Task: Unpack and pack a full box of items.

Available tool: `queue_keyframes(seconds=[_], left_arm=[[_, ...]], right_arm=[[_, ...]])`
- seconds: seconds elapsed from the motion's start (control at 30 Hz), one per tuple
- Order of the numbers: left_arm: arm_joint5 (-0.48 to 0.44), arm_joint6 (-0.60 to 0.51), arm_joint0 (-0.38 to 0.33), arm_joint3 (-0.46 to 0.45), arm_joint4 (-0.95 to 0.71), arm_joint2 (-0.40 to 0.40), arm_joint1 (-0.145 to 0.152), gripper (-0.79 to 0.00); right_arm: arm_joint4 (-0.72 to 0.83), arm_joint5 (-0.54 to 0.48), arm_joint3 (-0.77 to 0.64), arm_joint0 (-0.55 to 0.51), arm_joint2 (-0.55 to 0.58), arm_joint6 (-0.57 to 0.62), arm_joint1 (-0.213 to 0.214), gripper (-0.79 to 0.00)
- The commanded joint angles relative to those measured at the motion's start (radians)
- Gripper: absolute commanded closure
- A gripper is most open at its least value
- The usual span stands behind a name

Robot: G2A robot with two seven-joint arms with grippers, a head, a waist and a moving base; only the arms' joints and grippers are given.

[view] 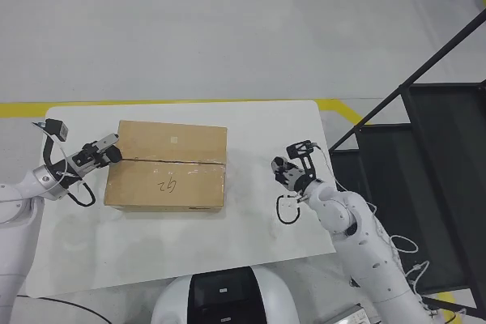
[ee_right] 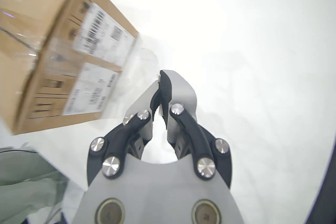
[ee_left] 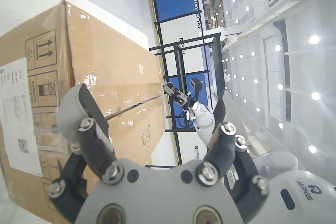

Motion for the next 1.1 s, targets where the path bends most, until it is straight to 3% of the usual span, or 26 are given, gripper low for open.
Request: queue_keyframes(seconds=[0.0, 0.07, 0.2, 0.43, 0.8, 1.07], left_arm=[[0.0, 0.0, 0.0, 0.0, 0.0, 0.0, 0.0, -0.785], [0.0, 0.0, 0.0, 0.0, 0.0, 0.0, 0.0, -0.785], [0.0, 0.0, 0.0, 0.0, 0.0, 0.0, 0.0, -0.785], [0.003, 0.027, 0.012, -0.017, 0.021, 0.002, 0.0, -0.785], [-0.002, 0.078, 0.047, -0.061, 0.047, -0.01, 0.0, -0.785], [0.006, 0.111, 0.054, -0.077, 0.061, -0.011, -0.002, -0.785]], right_arm=[[0.122, -0.062, -0.038, -0.038, 0.039, 0.01, 0.005, 0.0], [0.268, -0.117, -0.068, -0.073, 0.076, -0.003, 0.006, 0.0], [0.407, -0.206, -0.123, -0.103, 0.118, 0.051, 0.015, 0.0], [0.617, -0.279, -0.187, -0.057, 0.088, 0.146, 0.02, 0.0], [0.771, -0.326, -0.146, 0.165, -0.185, 0.175, -0.01, 0.0], [0.837, -0.345, -0.006, 0.361, -0.382, 0.161, -0.052, 0.0]])
